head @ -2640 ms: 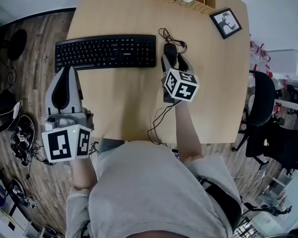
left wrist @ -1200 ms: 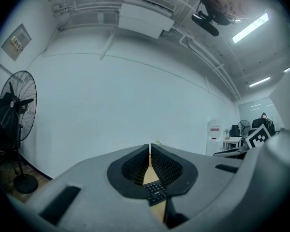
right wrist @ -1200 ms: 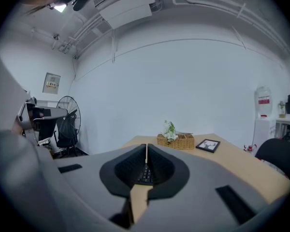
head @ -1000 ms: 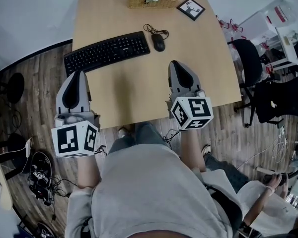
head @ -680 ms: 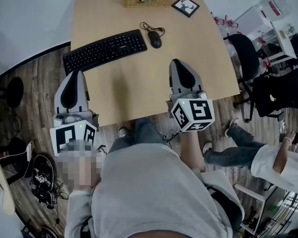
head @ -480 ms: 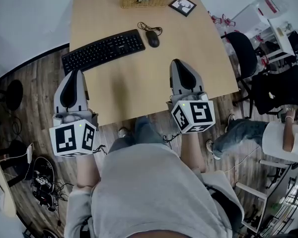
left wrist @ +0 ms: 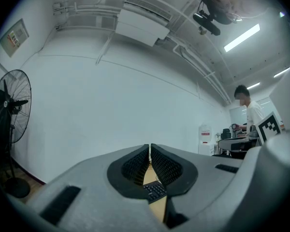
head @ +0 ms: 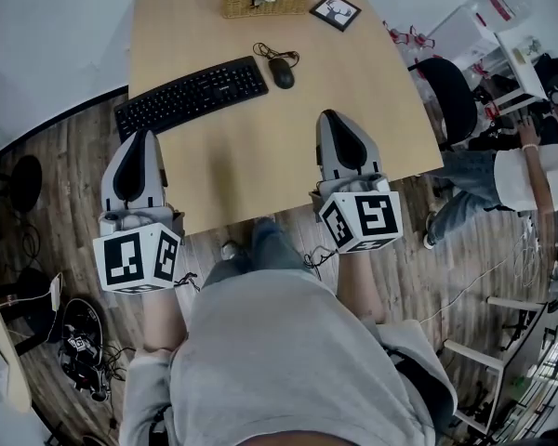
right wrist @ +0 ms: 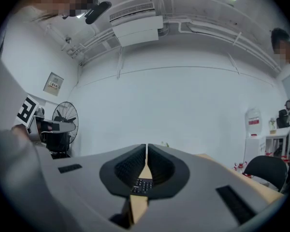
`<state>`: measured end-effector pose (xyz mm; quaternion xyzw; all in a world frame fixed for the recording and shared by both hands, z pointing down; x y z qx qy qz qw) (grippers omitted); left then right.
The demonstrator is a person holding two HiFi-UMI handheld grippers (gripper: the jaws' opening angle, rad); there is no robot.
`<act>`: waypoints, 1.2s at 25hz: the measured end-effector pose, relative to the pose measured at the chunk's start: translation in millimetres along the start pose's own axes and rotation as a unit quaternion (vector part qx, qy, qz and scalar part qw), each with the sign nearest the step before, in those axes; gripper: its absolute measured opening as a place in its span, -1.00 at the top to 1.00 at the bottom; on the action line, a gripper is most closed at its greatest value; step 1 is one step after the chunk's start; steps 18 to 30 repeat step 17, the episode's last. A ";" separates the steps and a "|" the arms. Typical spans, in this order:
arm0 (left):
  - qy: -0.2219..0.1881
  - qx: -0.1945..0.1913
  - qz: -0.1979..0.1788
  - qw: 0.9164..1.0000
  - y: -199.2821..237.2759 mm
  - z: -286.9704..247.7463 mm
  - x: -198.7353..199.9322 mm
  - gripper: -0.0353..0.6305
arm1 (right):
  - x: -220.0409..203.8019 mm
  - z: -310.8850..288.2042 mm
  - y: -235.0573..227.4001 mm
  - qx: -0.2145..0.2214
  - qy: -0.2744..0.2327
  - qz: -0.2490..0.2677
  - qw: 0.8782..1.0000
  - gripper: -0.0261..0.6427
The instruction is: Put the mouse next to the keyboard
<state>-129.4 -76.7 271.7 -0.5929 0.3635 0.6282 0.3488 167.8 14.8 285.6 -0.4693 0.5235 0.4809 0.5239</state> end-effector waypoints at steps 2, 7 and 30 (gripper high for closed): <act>-0.001 0.000 0.000 1.000 -0.5 1.0 0.3 0.84 | 0.6 1.0 1.3 0.001 -0.002 0.000 1.000 0.88; -0.002 -0.001 0.002 1.000 -2.4 5.2 0.6 0.84 | 3.3 5.7 3.9 0.001 -0.006 0.001 1.000 0.88; -0.005 0.000 0.005 1.000 0.7 9.9 3.5 0.84 | 8.0 9.0 8.8 -0.001 -0.012 0.000 1.000 0.88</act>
Point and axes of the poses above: the fingertips, and each gripper's own axes: z backward along the fingers, y to its left, x out of its top, the point moved 9 cm from there along z, backward along the fingers, and after that the axes turned 7 degrees about x, right-handed, at the moved point
